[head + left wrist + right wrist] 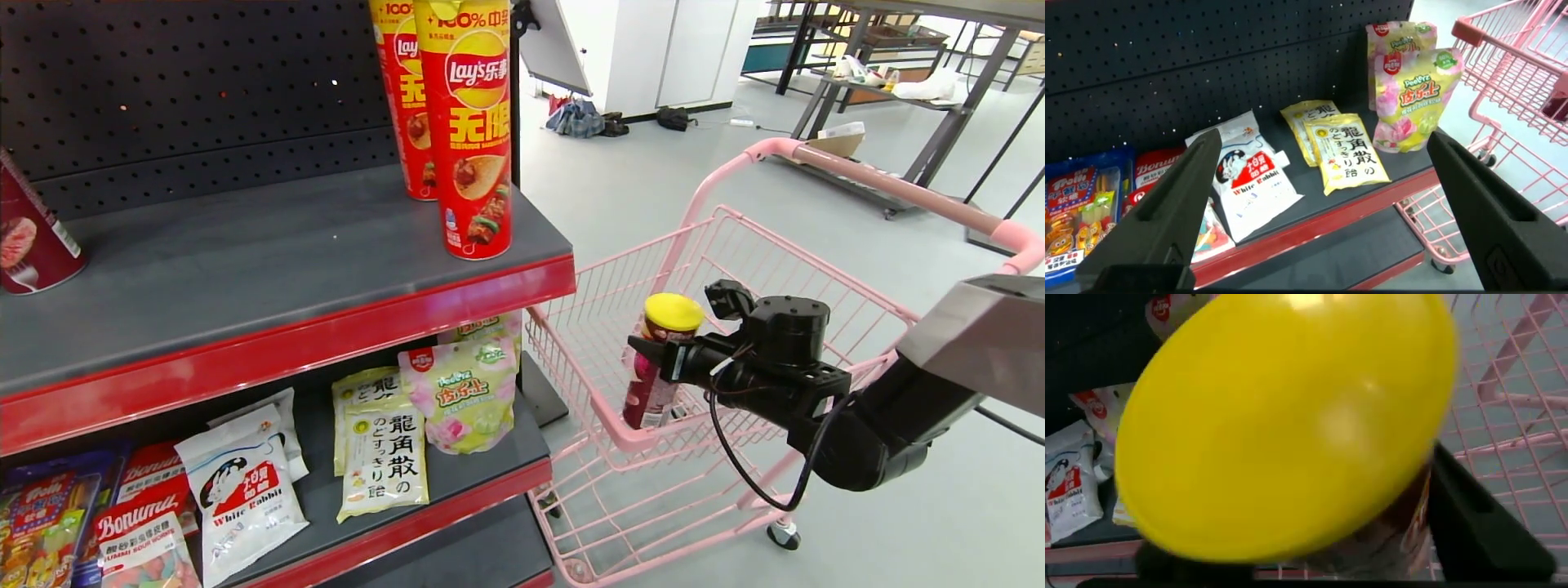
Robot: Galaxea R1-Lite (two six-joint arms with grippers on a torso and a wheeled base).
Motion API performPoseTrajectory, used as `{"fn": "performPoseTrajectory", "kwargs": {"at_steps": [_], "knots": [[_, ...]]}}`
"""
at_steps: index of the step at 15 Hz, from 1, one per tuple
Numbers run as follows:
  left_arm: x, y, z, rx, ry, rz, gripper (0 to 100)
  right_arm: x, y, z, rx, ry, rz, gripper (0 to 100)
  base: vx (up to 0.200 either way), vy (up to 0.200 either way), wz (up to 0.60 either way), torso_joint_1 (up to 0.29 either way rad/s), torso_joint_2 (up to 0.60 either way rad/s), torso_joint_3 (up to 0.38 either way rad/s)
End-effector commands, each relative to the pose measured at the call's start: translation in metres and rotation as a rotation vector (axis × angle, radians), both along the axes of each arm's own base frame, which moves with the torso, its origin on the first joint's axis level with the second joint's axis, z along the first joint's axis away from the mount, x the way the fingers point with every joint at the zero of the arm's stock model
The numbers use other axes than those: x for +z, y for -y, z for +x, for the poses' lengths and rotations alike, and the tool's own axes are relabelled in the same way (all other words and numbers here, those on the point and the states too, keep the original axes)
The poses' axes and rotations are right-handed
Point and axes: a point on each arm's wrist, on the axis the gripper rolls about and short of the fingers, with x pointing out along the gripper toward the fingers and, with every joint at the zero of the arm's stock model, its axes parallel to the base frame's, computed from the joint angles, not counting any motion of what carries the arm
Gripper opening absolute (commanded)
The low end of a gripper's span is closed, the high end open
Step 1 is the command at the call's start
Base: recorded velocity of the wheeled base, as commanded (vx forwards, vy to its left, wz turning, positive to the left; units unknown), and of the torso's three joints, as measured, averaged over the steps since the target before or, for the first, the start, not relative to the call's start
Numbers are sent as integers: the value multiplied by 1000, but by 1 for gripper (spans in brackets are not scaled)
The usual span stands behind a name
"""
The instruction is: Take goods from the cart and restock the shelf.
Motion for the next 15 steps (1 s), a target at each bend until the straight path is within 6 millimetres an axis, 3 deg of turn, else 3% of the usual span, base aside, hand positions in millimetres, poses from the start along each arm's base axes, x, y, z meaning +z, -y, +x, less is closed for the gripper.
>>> {"fn": "performPoseTrajectory", "kwargs": {"at_steps": [1,4,5,8,11,12,15], "knots": [[0,0,0,0,-2,0,100,-3,-1,3,2,1,0,0,0,0,0,0,0,0],[0,0,0,0,0,0,100,0,0,3,-2,13,-1,0,0,0,0,0,0,0],[0,0,0,0,-2,-1,100,14,2,1,-7,50,6,0,0,0,0,0,0,0],[0,0,0,0,-2,-3,100,83,7,-17,5,221,-19,0,0,0,0,0,0,0],[0,0,0,0,-2,-3,100,146,18,-52,8,360,-66,0,0,0,0,0,0,0],[0,0,0,0,-2,-3,100,178,30,-85,1,391,-85,0,0,0,0,0,0,0],[0,0,0,0,-2,-4,100,223,61,-163,-162,385,-124,0,0,0,0,0,0,0]]}}
